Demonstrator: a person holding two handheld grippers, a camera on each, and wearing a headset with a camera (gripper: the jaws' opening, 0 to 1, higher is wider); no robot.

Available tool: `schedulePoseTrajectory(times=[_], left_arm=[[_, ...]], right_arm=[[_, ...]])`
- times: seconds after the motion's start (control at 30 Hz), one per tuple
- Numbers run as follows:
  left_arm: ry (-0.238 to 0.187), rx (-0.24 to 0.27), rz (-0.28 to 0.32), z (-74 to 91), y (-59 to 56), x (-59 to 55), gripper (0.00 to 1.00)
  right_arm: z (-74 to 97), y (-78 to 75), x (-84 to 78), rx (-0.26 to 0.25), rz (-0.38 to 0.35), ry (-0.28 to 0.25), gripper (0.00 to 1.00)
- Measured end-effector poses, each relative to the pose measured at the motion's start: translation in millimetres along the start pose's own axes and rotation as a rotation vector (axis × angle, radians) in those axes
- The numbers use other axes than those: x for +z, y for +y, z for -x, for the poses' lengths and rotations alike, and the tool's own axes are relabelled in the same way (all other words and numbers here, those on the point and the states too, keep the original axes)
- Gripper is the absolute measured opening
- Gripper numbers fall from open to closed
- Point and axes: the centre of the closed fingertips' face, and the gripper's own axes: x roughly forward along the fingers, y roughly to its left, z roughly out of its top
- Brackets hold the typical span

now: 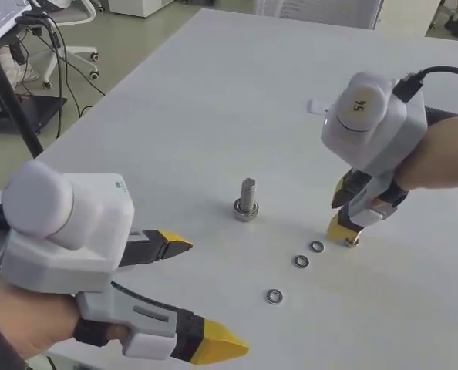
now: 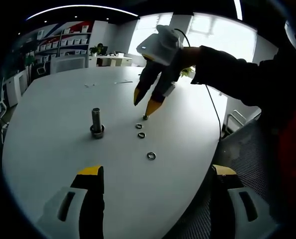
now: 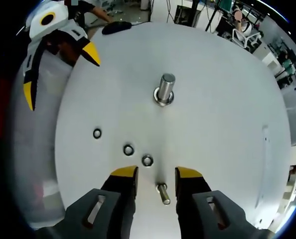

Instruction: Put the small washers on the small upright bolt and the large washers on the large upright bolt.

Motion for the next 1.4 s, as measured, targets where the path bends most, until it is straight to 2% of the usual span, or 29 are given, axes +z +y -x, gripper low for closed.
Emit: schedulePoseTrajectory(times=[0.63, 1.07, 1.4], left_arm=[[-0.010, 0.001, 0.003, 1.1, 0.5, 0.4, 0.87], [-0.011, 0.001, 0.004, 0.9, 0.7, 0.6, 0.87], [-0.014, 0.002, 0.005, 1.3, 0.2, 1.7, 0.87]], right_arm=[[-30.3, 10.1, 0.0, 0.059, 0.042, 0.047, 0.28], [-38.5, 15.0, -2.7, 0.074, 0.073, 0.073, 0.20], [-43.0, 12.8, -5.6, 0.073, 0.077, 0.090, 0.19]])
